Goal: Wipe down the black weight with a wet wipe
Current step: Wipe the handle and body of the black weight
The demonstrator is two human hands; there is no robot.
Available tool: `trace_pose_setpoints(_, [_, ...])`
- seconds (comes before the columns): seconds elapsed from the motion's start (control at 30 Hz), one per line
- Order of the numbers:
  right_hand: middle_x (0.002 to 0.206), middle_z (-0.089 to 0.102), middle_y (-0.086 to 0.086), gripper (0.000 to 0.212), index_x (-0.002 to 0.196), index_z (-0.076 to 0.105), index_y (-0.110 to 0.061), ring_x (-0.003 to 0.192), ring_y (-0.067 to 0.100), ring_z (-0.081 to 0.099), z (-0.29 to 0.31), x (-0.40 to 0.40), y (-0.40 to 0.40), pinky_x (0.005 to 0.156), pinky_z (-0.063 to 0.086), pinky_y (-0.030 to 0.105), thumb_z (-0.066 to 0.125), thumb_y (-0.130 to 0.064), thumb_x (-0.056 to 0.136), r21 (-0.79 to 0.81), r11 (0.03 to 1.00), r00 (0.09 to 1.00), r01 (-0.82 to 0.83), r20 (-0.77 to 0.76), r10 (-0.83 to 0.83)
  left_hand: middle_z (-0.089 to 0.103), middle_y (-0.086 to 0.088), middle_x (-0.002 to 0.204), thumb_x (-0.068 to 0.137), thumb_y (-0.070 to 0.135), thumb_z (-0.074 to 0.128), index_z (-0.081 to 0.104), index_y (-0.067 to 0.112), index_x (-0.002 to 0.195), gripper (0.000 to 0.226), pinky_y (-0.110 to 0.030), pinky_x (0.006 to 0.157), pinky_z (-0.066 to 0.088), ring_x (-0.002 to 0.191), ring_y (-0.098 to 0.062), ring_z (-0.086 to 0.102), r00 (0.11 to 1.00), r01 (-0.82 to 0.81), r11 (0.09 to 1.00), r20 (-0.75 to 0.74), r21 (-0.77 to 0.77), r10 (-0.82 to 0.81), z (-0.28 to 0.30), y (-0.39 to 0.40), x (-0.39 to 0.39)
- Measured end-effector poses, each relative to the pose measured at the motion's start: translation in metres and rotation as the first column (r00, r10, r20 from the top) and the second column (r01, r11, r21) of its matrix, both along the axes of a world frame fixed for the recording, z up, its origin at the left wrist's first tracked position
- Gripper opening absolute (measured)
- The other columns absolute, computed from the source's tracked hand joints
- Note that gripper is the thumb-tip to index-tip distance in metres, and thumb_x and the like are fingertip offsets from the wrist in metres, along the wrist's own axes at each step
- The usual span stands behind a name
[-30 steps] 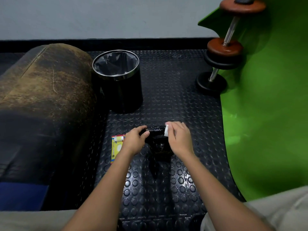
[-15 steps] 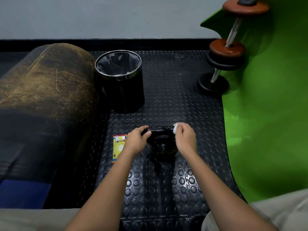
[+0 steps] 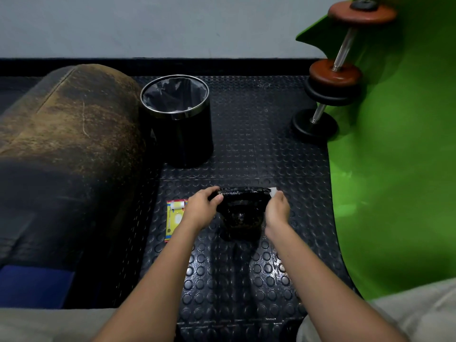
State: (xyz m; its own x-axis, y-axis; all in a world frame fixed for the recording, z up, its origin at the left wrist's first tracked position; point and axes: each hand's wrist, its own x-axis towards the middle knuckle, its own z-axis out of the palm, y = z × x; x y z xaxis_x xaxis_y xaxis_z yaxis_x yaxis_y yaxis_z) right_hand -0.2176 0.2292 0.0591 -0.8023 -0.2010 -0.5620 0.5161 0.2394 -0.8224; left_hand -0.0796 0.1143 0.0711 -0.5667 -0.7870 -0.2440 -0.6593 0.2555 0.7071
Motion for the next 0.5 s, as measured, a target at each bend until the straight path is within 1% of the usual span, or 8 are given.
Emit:
trace_pose_setpoints(0.1, [0.140, 0.052, 0.006, 0.042, 0.139, 0.050, -0.018, 0.124, 0.029, 0.051, 0.009, 0.014, -0.018, 0.105, 0.042, 0.042, 0.030, -0.032, 0.105, 0.037, 0.995, 0.995, 0.094, -0.035, -0.093, 0.055, -0.002, 0.135, 0.095, 0.038, 0.051, 0.050, 0.027, 0.137, 0.043, -0.025, 0.089, 0.040, 0.120, -0.022, 0.052, 1.000, 0.000, 1.000, -0.001, -0.001, 0.000, -0.001, 0.000, 0.000])
trace_pose_setpoints(0.17, [0.140, 0.051, 0.006, 0.041, 0.137, 0.050, -0.017, 0.119, 0.027, 0.054, 0.018, 0.021, -0.026, 0.102, 0.045, 0.044, 0.031, -0.026, 0.102, 0.014, 0.989, 0.988, 0.149, -0.036, -0.148, 0.055, -0.002, 0.135, 0.095, 0.037, 0.052, 0.050, 0.027, 0.137, 0.043, -0.021, 0.087, 0.037, 0.121, -0.021, 0.052, 1.000, 0.000, 1.000, -0.004, -0.004, 0.000, -0.001, 0.000, -0.001])
trace_pose_setpoints(0.23, [0.123, 0.058, 0.001, 0.037, 0.119, 0.061, -0.018, 0.100, 0.021, 0.057, 0.028, 0.018, -0.028, 0.087, 0.045, 0.037, 0.031, -0.016, 0.097, -0.045, 0.982, 0.982, 0.186, 0.043, -0.184, 0.056, -0.002, 0.134, 0.095, 0.037, 0.052, 0.051, 0.026, 0.136, 0.042, -0.022, 0.086, 0.038, 0.120, -0.021, 0.053, 1.000, -0.001, 1.000, -0.008, -0.004, 0.001, -0.001, 0.000, -0.001])
trace_pose_setpoints(0.3, [0.109, 0.056, -0.001, 0.039, 0.110, 0.065, -0.020, 0.086, 0.021, 0.052, 0.037, 0.007, -0.027, 0.081, 0.041, 0.035, 0.031, -0.012, 0.095, -0.085, 0.975, 0.966, 0.207, 0.175, -0.189, 0.057, -0.003, 0.133, 0.095, 0.036, 0.052, 0.051, 0.026, 0.136, 0.042, -0.023, 0.087, 0.039, 0.119, -0.021, 0.053, 1.000, 0.000, 1.000, -0.011, -0.008, 0.000, -0.001, 0.000, -0.001])
trace_pose_setpoints(0.37, [0.103, 0.051, 0.002, 0.045, 0.124, 0.064, -0.017, 0.066, 0.018, 0.041, 0.042, -0.005, -0.022, 0.067, 0.043, 0.026, 0.030, -0.009, 0.096, -0.087, 0.976, 0.952, 0.198, 0.256, -0.170, 0.057, -0.002, 0.133, 0.095, 0.036, 0.052, 0.051, 0.026, 0.136, 0.042, -0.023, 0.087, 0.039, 0.119, -0.021, 0.053, 1.000, 0.000, 1.000, -0.010, -0.006, 0.000, -0.001, -0.001, -0.001])
trace_pose_setpoints(0.43, [0.096, 0.053, 0.007, 0.051, 0.136, 0.056, -0.014, 0.056, 0.014, 0.029, 0.037, -0.013, -0.014, 0.037, 0.034, 0.017, 0.024, -0.004, 0.097, -0.113, 0.967, 0.932, 0.228, 0.314, -0.183, 0.056, -0.002, 0.134, 0.095, 0.036, 0.052, 0.051, 0.026, 0.136, 0.042, -0.024, 0.090, 0.039, 0.121, -0.021, 0.052, 1.000, 0.002, 1.000, -0.006, -0.003, -0.002, -0.001, -0.001, -0.001])
trace_pose_setpoints(0.47, [0.097, 0.053, 0.011, 0.057, 0.140, 0.054, -0.015, 0.055, 0.012, 0.026, 0.029, -0.016, -0.011, 0.030, 0.027, 0.016, 0.020, -0.001, 0.096, -0.136, 0.956, 0.917, 0.259, 0.346, -0.199, 0.056, -0.002, 0.134, 0.095, 0.037, 0.052, 0.051, 0.026, 0.136, 0.042, -0.027, 0.092, 0.041, 0.121, -0.022, 0.052, 1.000, 0.004, 1.000, -0.005, -0.001, -0.004, -0.001, -0.001, -0.001])
trace_pose_setpoints(0.5, [0.100, 0.053, 0.012, 0.061, 0.141, 0.052, -0.017, 0.055, 0.011, 0.024, 0.027, -0.016, -0.007, 0.030, 0.025, 0.015, 0.018, 0.001, 0.095, -0.147, 0.947, 0.904, 0.286, 0.370, -0.215, 0.056, -0.002, 0.134, 0.095, 0.037, 0.052, 0.051, 0.026, 0.136, 0.042, -0.029, 0.095, 0.042, 0.121, -0.022, 0.051, 1.000, 0.005, 1.000, -0.005, 0.000, -0.005, -0.001, -0.001, -0.001])
